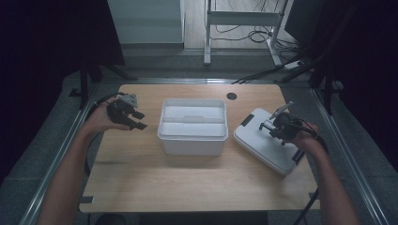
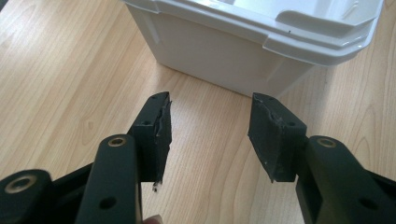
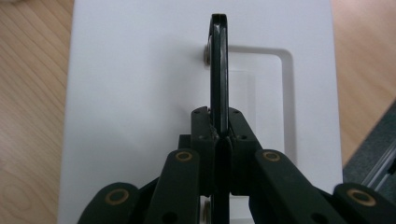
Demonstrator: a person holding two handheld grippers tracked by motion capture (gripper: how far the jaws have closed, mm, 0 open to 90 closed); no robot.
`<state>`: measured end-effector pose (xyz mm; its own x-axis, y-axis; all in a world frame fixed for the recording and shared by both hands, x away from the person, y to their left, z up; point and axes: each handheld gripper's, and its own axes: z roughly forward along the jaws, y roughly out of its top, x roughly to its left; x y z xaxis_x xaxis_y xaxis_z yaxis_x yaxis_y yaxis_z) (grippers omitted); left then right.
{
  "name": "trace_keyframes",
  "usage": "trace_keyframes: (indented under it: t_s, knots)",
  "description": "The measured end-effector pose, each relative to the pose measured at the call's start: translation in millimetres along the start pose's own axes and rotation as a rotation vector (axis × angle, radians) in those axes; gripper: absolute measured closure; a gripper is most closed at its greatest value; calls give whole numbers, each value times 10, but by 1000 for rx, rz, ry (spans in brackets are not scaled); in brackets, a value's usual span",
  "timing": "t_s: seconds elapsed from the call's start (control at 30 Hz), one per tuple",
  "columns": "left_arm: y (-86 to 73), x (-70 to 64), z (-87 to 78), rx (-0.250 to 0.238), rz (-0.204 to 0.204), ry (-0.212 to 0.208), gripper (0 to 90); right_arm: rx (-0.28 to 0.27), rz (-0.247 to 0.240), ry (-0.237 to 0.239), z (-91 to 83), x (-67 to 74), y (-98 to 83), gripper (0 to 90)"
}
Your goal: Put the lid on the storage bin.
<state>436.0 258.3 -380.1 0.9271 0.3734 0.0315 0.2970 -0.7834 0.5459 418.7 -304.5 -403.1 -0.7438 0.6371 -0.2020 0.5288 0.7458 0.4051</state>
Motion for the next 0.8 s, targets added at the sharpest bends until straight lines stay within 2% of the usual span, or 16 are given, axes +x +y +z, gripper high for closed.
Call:
trace_keyframes:
  t_s: [0.17, 0.23, 0.43, 0.6, 0.8]
  knots:
    - [-13, -11, 1, -7, -12, -1, 495, -39, -23, -22, -267, 2, 77, 835]
    - [-16, -13, -4, -5, -12, 1, 495, -57, -32, -13, -362, 8, 117, 834]
    - [-32, -20, 9, 1, -10, -2, 496, -83, -64, -28, -561, 34, 239, 834]
    - [-53, -18, 18, 10, -15, -3, 499, -123, -85, 8, -699, 24, 301, 834]
    - [-58, -17, 45, 17, -12, -9, 500, -154, -101, 18, -831, 7, 366, 833]
